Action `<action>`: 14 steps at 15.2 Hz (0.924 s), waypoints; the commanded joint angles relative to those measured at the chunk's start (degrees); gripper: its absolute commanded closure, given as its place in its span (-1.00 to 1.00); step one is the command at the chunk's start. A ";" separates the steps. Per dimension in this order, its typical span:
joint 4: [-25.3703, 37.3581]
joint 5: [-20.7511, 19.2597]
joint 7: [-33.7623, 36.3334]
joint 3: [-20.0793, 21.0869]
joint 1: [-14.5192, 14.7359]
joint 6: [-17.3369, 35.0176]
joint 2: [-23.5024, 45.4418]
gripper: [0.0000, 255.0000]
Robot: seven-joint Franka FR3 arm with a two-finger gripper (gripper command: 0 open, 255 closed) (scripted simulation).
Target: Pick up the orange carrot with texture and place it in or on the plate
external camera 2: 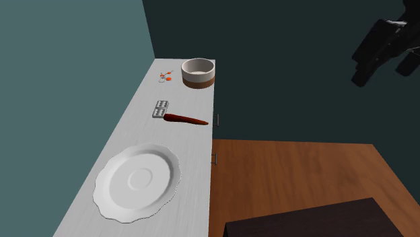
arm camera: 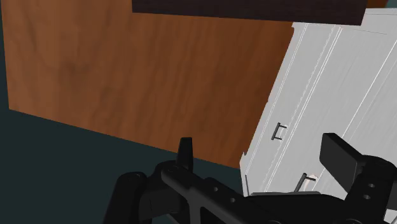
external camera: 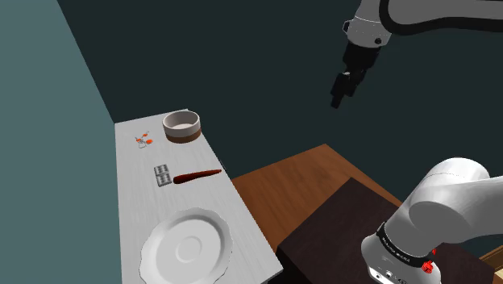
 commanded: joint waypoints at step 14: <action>3.83 2.04 -11.75 0.27 6.95 19.97 23.89 -1.00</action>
